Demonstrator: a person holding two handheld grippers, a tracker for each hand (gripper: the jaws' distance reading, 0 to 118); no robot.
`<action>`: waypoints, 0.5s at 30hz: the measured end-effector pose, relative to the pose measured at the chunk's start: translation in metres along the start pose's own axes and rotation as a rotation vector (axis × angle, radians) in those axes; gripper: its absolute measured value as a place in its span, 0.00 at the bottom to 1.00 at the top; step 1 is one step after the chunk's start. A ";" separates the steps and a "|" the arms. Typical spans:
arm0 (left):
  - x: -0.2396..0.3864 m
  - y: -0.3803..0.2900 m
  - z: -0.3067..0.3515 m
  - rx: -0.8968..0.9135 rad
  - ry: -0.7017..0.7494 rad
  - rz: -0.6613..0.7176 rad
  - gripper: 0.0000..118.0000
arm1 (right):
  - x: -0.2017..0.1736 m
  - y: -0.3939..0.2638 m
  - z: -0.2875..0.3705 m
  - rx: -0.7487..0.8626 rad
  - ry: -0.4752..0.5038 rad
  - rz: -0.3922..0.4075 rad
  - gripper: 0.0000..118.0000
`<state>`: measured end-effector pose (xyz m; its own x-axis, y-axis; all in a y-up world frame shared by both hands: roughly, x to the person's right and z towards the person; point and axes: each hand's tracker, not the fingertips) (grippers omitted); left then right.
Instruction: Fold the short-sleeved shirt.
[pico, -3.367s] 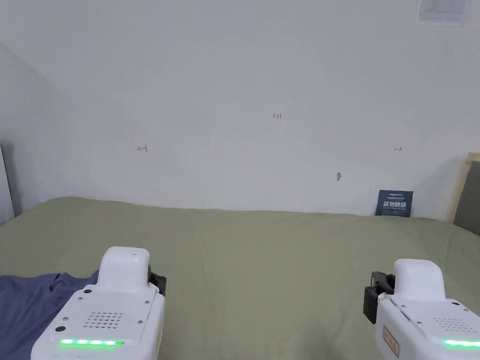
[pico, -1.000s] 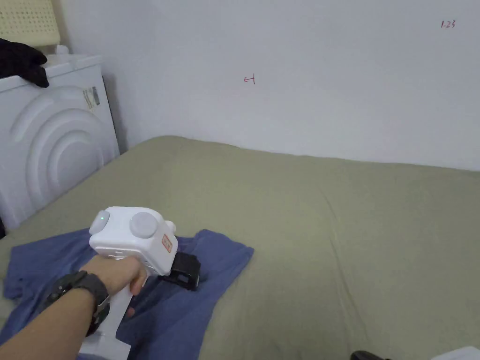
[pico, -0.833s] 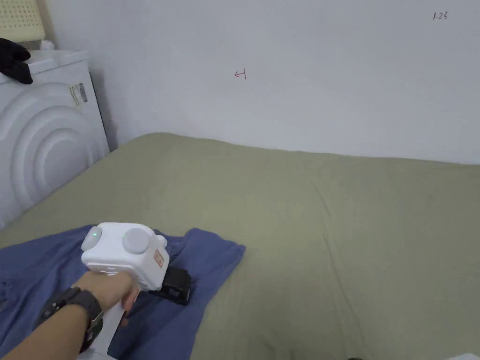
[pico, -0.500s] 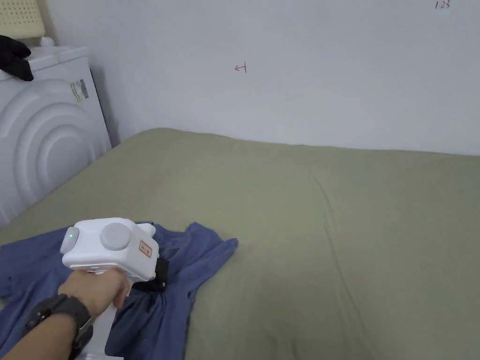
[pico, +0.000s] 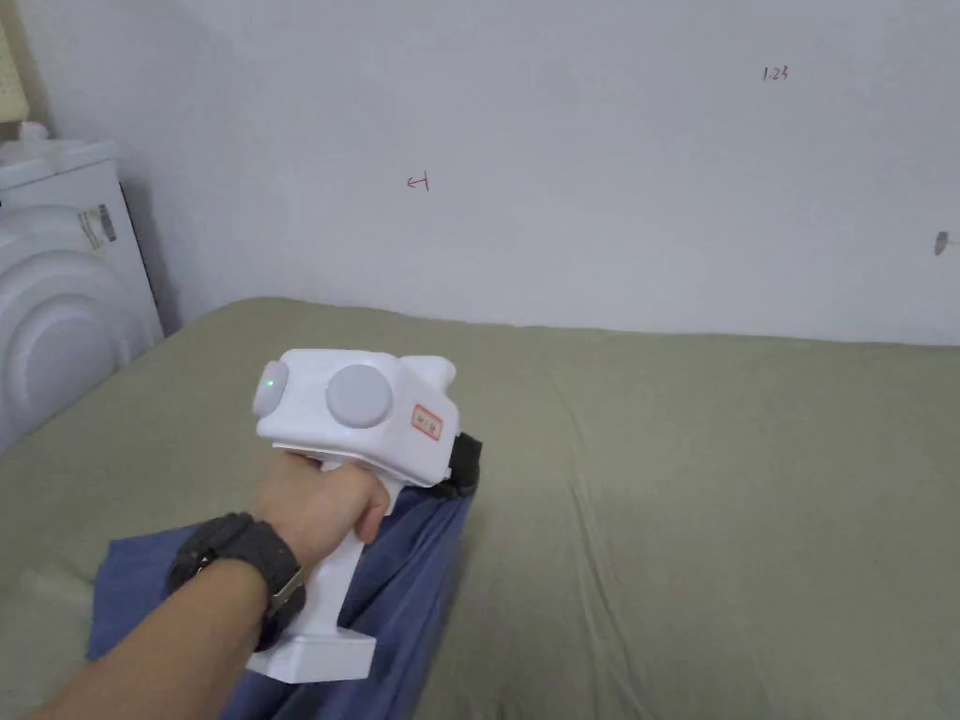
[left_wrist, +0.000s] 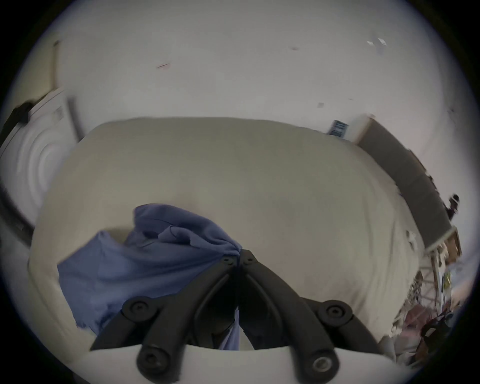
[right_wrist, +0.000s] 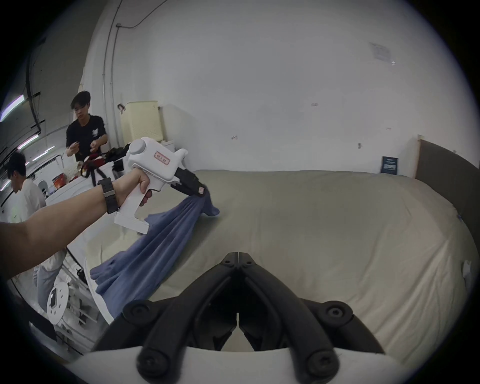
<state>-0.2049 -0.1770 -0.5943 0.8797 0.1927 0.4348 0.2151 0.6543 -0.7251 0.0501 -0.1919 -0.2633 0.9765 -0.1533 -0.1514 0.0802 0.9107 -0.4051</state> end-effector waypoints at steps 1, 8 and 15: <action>0.026 0.009 -0.003 0.021 -0.050 -0.034 0.00 | 0.006 0.002 0.008 0.014 -0.019 -0.006 0.01; 0.201 0.030 -0.046 -0.004 -0.318 -0.380 0.00 | 0.040 0.011 0.053 0.072 -0.129 -0.021 0.01; 0.325 -0.016 -0.100 -0.100 -0.541 -0.547 0.00 | 0.063 0.003 0.075 0.043 -0.196 -0.048 0.01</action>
<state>0.1204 -0.1983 -0.4945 0.3137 0.2085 0.9263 0.6188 0.6951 -0.3660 0.1272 -0.1703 -0.2068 0.9913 -0.1231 0.0474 0.1319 0.9203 -0.3683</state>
